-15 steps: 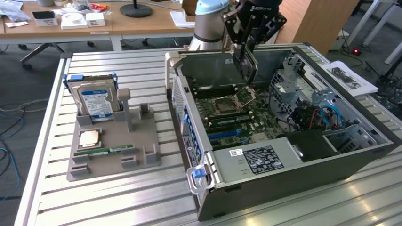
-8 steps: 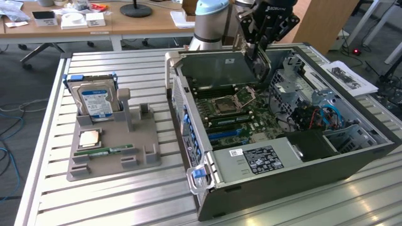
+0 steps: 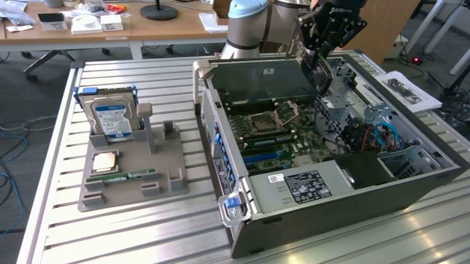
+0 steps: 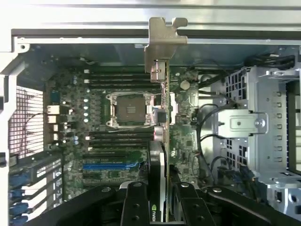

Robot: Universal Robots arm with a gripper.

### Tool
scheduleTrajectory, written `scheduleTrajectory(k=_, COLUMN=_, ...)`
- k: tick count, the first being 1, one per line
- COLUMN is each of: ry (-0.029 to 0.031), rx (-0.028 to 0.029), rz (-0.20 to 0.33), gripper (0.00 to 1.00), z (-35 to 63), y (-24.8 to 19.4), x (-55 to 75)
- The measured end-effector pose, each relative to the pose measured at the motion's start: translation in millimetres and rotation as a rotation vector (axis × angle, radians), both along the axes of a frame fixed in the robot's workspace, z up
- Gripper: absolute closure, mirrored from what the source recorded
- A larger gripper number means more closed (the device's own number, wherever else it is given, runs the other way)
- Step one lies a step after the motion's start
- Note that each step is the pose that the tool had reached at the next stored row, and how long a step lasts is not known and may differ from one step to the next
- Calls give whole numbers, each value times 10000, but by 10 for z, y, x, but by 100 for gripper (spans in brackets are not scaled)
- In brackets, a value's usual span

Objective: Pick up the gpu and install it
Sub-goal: 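Pick up the gpu and move the gpu toward the slot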

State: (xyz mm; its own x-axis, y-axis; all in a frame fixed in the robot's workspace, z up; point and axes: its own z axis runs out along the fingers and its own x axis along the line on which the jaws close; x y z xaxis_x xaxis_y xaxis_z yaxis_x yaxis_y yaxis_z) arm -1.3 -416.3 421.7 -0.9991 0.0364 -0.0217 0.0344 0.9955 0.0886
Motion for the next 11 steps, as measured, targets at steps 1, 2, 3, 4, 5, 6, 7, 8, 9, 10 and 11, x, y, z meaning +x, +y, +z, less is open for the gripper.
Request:
scheduleTrajectory(k=1, ry=0, rx=3, rz=0, gripper=73, z=0, y=0, x=45)
scheduleTrajectory(k=2, ry=0, rx=6, rz=0, gripper=73, z=0, y=1, x=90)
scheduleTrajectory(k=3, ry=0, rx=8, rz=0, gripper=73, z=0, y=1, x=135)
scheduleTrajectory(k=4, ry=1, rx=9, rz=0, gripper=73, z=0, y=1, x=182)
scheduleTrajectory(k=5, ry=0, rx=10, rz=0, gripper=73, z=0, y=0, x=218)
scheduleTrajectory(k=6, ry=0, rx=10, rz=0, gripper=73, z=0, y=1, x=247)
scheduleTrajectory(k=7, ry=0, rx=10, rz=1, gripper=73, z=0, y=1, x=270)
scheduleTrajectory(k=8, ry=0, rx=10, rz=1, gripper=73, z=0, y=0, x=289)
scheduleTrajectory(k=9, ry=0, rx=10, rz=-1, gripper=73, z=0, y=0, x=311)
scheduleTrajectory(k=10, ry=-1, rx=10, rz=-1, gripper=73, z=0, y=0, x=345)
scheduleTrajectory(k=11, ry=0, rx=10, rz=0, gripper=73, z=0, y=0, x=381)
